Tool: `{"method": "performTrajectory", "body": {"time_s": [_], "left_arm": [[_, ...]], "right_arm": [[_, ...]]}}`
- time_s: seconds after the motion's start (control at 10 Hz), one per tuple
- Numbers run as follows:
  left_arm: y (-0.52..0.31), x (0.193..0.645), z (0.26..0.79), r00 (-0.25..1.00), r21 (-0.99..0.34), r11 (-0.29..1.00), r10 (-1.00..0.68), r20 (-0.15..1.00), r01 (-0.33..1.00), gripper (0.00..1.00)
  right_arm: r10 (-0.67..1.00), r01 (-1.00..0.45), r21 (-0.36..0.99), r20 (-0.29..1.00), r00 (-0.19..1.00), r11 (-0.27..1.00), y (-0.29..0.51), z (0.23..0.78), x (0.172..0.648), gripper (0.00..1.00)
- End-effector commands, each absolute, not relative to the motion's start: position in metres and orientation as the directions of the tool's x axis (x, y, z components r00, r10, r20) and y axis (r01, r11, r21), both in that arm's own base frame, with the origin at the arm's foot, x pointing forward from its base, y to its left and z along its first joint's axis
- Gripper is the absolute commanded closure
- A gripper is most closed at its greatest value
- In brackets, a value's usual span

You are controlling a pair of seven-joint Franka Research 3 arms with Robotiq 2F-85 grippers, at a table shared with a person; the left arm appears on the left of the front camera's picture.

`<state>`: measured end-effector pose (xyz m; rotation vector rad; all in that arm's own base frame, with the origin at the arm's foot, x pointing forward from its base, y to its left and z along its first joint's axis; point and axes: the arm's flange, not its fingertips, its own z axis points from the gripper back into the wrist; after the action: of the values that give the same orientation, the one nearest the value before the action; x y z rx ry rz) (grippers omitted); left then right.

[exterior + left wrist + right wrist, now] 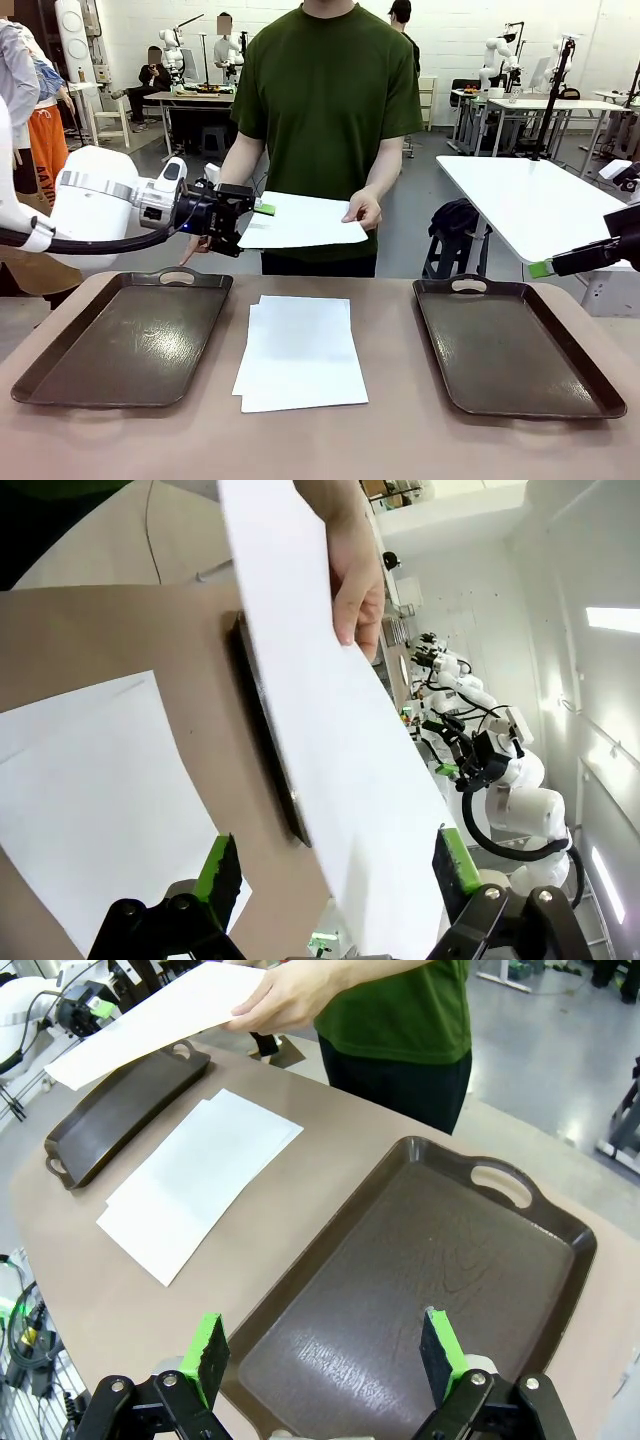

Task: Sort the A4 documents.
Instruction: Receive the A4 Paper.

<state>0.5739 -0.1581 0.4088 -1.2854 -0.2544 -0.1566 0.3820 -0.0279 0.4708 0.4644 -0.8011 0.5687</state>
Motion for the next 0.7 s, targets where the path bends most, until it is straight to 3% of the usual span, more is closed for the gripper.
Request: {"method": "performTrajectory", "body": {"time_s": [0.0,0.3,0.5,0.6], "left_arm": [[-0.164,0.601,0.417,0.961,-0.936,0.233,0.021,0.275,0.262,0.0],[-0.167,0.621,0.424,0.965,-0.941,0.219,-0.024,0.26,0.259,0.0],[-0.167,0.619,0.413,0.982,-0.966,0.175,-0.059,0.18,0.188,0.0],[-0.166,0.616,0.408,0.99,-0.977,0.17,-0.082,0.117,0.129,0.19]], "right_arm": [[0.292,-0.641,0.179,0.777,0.557,0.747,-0.028,0.468,0.384,0.0],[0.292,-0.641,0.179,0.777,0.557,0.747,-0.028,0.468,0.384,0.0],[0.292,-0.641,0.179,0.777,0.557,0.747,-0.028,0.468,0.384,0.0],[0.292,-0.641,0.179,0.777,0.557,0.747,-0.028,0.468,0.384,0.0]]}}
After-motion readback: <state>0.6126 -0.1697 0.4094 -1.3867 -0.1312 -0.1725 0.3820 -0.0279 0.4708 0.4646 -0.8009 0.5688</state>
